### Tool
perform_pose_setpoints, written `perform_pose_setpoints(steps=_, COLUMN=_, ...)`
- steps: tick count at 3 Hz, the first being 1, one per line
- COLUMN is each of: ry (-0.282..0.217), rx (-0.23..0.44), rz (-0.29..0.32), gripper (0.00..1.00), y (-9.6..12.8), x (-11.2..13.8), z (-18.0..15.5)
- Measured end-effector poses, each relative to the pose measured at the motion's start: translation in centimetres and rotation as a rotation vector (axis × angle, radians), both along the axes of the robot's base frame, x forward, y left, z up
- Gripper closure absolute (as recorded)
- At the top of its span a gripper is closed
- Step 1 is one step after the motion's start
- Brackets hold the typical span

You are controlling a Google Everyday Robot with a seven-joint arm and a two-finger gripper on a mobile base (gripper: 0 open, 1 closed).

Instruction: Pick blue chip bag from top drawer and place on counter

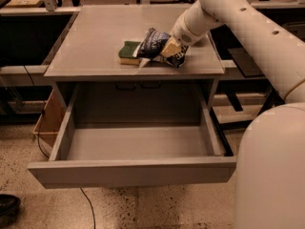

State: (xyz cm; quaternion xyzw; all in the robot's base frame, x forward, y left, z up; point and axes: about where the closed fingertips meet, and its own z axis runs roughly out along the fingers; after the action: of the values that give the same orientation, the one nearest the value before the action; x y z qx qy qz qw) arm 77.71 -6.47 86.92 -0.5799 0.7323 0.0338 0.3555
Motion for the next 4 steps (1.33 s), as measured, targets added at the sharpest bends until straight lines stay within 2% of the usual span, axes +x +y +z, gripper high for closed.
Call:
perform_pose_setpoints(steps=2, ry=0.007, rx=0.006, rz=0.028, gripper=0.12, y=0.2, x=-0.5, z=-0.3)
perform_pose_setpoints(steps=3, ry=0.009, rx=0.012, rz=0.051, gripper=0.0, y=0.5, x=-1.2, z=0.1)
perform_pose_setpoints(steps=4, ry=0.014, rx=0.018, rz=0.065, gripper=0.0, y=0.1, x=-2.0, z=0.6)
